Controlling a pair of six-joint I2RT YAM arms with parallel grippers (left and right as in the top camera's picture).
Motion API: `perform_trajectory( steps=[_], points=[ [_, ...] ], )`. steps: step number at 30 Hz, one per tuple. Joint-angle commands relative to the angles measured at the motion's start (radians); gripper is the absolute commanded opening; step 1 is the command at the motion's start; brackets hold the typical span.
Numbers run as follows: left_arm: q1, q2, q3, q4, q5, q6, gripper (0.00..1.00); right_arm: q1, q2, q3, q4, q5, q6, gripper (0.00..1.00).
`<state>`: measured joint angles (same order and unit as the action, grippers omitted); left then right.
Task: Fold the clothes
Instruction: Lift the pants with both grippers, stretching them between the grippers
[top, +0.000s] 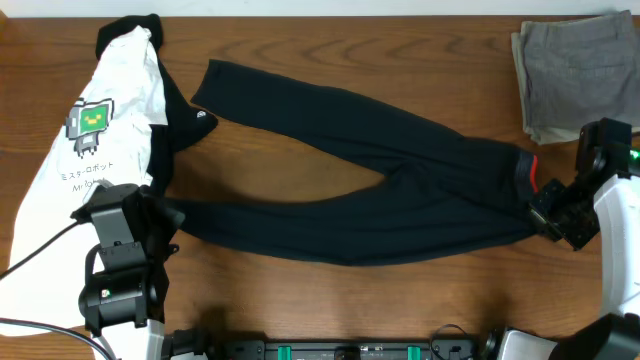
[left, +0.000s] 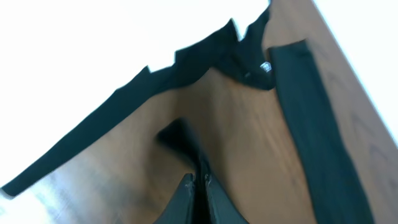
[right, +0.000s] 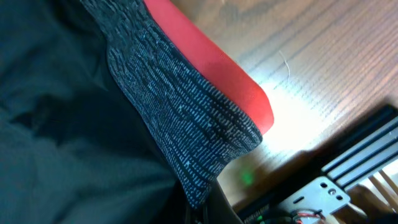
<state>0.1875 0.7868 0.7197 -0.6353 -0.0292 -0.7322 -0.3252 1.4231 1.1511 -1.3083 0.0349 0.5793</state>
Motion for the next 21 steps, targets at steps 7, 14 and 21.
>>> perform_trajectory(
  steps=[7,14,21],
  points=[
    [-0.005,0.173,0.025,0.328,-0.008,0.028,0.06,-0.009,-0.013,-0.022,0.138,0.029,-0.012,0.01],
    [-0.085,0.419,0.026,0.734,-0.006,0.029,0.06,-0.009,-0.002,-0.115,0.335,0.016,-0.012,0.01],
    [-0.116,0.654,0.041,1.011,-0.008,0.029,0.06,-0.008,0.062,-0.189,0.609,-0.017,-0.013,0.01]
  ],
)
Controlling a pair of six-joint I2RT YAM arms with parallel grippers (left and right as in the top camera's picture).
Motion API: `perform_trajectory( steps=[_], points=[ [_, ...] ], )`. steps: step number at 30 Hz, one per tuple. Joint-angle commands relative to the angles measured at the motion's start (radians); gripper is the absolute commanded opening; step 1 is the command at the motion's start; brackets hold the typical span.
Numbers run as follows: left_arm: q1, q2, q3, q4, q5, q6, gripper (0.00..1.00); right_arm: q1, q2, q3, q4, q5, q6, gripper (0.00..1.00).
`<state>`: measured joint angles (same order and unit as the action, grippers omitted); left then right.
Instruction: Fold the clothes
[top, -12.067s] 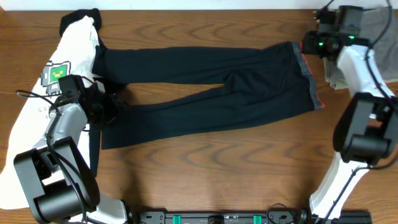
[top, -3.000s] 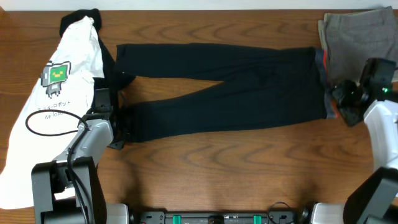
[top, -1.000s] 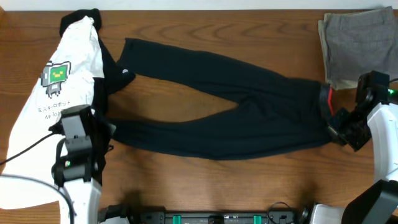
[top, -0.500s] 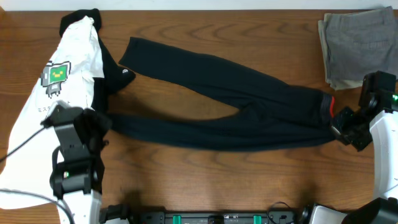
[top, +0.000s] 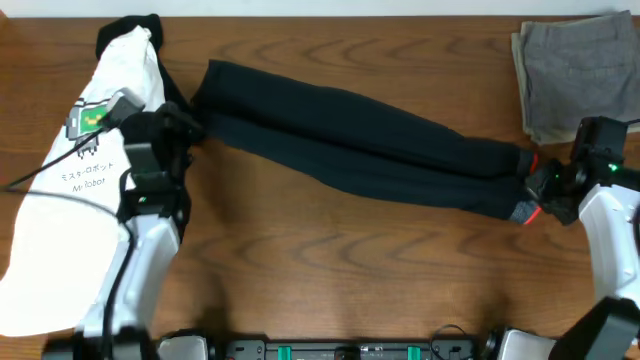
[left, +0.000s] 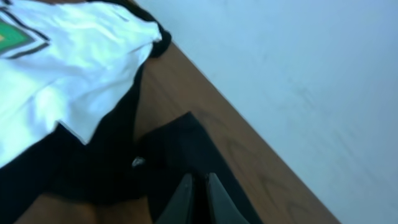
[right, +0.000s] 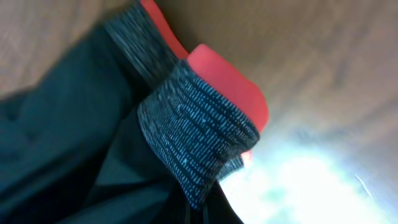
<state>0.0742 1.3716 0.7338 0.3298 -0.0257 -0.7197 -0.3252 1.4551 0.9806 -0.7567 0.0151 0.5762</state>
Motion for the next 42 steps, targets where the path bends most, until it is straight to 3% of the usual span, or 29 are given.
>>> perform_trajectory(
  steps=[1,7,16,33,42],
  points=[
    [-0.003,0.09,0.035,0.056,-0.013,0.016,0.06,-0.006,0.039,-0.019,0.089,0.002,-0.01,0.01],
    [-0.003,0.225,0.147,0.077,-0.016,0.034,0.06,0.013,0.095,-0.019,0.28,-0.031,-0.013,0.01],
    [-0.003,0.356,0.311,0.068,-0.019,0.126,0.06,0.038,0.168,-0.019,0.396,-0.045,-0.014,0.02],
    [-0.003,0.464,0.336,0.074,-0.148,0.144,0.06,0.124,0.191,-0.018,0.728,-0.037,-0.005,0.02],
    [-0.003,0.547,0.34,0.166,-0.148,0.144,0.06,0.124,0.312,-0.018,0.854,-0.019,-0.002,0.05]
  ],
)
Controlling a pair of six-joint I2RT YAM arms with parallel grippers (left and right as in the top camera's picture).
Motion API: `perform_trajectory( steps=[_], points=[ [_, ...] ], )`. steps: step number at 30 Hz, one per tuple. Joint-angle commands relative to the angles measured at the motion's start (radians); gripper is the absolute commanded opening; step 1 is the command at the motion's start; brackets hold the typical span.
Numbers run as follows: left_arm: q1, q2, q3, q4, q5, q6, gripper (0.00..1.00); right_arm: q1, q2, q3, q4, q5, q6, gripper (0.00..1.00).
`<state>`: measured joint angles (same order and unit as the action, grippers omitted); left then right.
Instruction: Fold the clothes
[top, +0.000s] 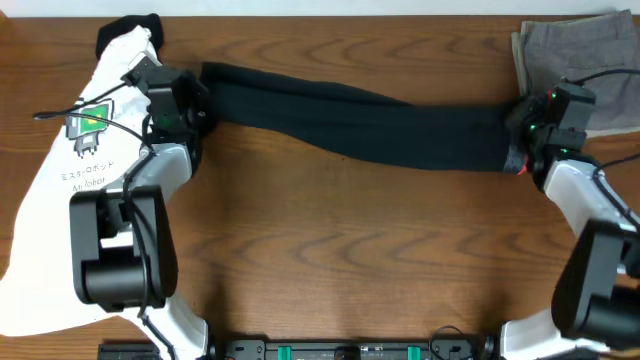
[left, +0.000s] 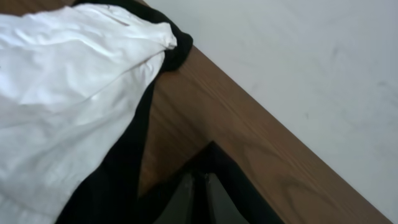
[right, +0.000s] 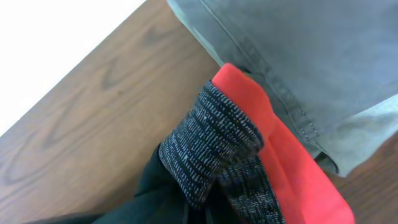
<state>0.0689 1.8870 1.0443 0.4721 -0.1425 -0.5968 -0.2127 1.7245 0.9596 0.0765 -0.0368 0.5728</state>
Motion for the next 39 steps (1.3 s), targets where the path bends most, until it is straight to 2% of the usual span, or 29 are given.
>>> perform_trajectory(
  steps=[1,11,12,13,14,16,17,19,20,24,28,32,35,39],
  points=[
    [0.003,0.043,0.032,0.042,-0.032,0.021,0.06,0.011,0.061,0.003,0.037,0.032,0.011,0.05],
    [0.003,0.095,0.061,0.062,-0.035,0.021,0.07,0.011,0.153,0.003,0.2,0.033,0.055,0.06],
    [0.003,0.097,0.063,0.063,-0.035,0.021,0.14,0.011,0.153,0.003,0.219,0.033,0.055,0.08],
    [0.003,0.098,0.064,0.067,-0.035,0.021,0.26,0.011,0.153,0.003,0.237,0.033,0.055,0.09],
    [0.003,0.1,0.065,0.074,-0.035,0.021,0.59,0.011,0.153,0.003,0.265,0.033,0.054,0.11],
    [0.003,0.1,0.068,0.098,-0.035,0.021,0.99,0.011,0.153,0.003,0.325,0.033,0.042,0.2],
    [0.003,0.1,0.07,0.114,-0.035,0.021,0.98,0.011,0.153,0.003,0.354,0.033,0.032,0.26],
    [0.003,0.099,0.083,0.132,-0.034,0.021,0.98,0.012,0.153,0.003,0.409,0.033,0.014,0.54],
    [0.002,0.098,0.093,0.129,-0.033,0.021,0.98,0.013,0.153,0.003,0.429,0.031,0.005,0.59],
    [-0.003,0.079,0.144,0.037,0.042,0.055,0.98,0.023,0.153,0.017,0.435,-0.046,-0.063,0.98],
    [-0.029,0.06,0.206,-0.137,0.082,0.164,0.98,0.03,0.151,0.061,0.296,-0.156,-0.146,0.99],
    [-0.064,0.048,0.248,-0.287,0.082,0.295,0.98,0.031,0.151,0.146,0.013,-0.229,-0.238,0.99],
    [-0.075,0.031,0.256,-0.373,0.082,0.324,0.98,0.026,0.147,0.206,-0.215,-0.223,-0.241,0.99],
    [-0.074,-0.01,0.256,-0.496,0.082,0.323,0.98,-0.002,0.123,0.251,-0.406,-0.225,-0.241,0.99]
  ],
)
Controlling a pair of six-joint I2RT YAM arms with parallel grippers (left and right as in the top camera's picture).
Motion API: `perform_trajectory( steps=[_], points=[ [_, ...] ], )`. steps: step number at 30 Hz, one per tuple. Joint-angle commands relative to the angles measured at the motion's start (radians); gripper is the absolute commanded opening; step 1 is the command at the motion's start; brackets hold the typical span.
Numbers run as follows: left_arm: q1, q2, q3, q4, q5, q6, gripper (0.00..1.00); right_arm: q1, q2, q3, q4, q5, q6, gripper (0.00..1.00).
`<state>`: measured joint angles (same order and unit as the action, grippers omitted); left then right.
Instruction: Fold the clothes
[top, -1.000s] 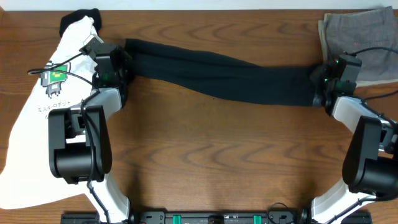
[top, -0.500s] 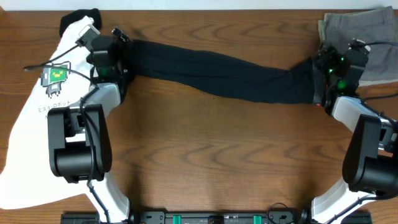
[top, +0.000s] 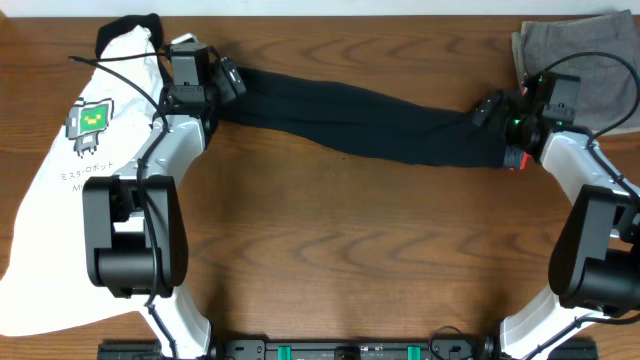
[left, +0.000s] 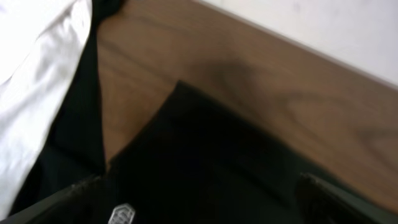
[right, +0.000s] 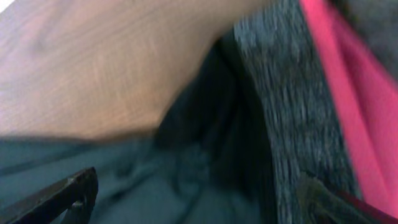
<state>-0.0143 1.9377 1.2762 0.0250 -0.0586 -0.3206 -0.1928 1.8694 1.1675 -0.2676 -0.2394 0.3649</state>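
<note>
The black pants (top: 370, 125) lie folded lengthwise, leg on leg, in a long strip across the far half of the table. The cuff end (left: 205, 143) is on the left, and the grey waistband (right: 280, 118) with its red lining (right: 339, 74) is on the right. My left gripper (top: 226, 80) hovers over the cuff end, and its open jaws (left: 199, 202) stand wide apart with only cloth below. My right gripper (top: 488, 110) is over the waistband end. It is open (right: 199, 199) and holds nothing.
A white T-shirt (top: 70, 170) with a green printed figure and black trim lies at the left, close to the cuffs. Folded grey clothes (top: 580, 55) sit at the back right corner, just beyond the waistband. The table's far edge (top: 330, 14) runs close behind the pants.
Both grippers were shut on the ends of the stretched pants; now both are open and the pants lie released on the table. Each gripper sits slightly further inward over the cloth.
The pants first lay with legs spread, my left gripper shut on the near cuff and my right on the waistband. Then the near leg lay on the far leg. Later the folded strip was stretched near the table's back. Now it is let go.
</note>
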Motion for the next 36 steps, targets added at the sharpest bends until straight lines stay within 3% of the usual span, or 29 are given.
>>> perform_trajectory(
  steps=[1,12,18,36],
  points=[
    [0.009,-0.069,0.024,-0.075,-0.002,0.048,0.98,-0.029,-0.029,0.048,-0.082,-0.024,-0.033,0.99],
    [0.009,-0.139,0.024,-0.43,0.0,-0.007,0.98,-0.107,-0.233,0.056,-0.287,-0.018,-0.154,0.99],
    [0.008,-0.139,0.024,-0.564,0.0,-0.006,0.98,-0.137,-0.22,0.055,-0.343,0.003,-0.189,0.99],
    [0.008,-0.139,0.017,-0.623,-0.001,-0.006,0.98,-0.154,0.024,0.055,-0.287,0.007,-0.225,0.99]
  ],
)
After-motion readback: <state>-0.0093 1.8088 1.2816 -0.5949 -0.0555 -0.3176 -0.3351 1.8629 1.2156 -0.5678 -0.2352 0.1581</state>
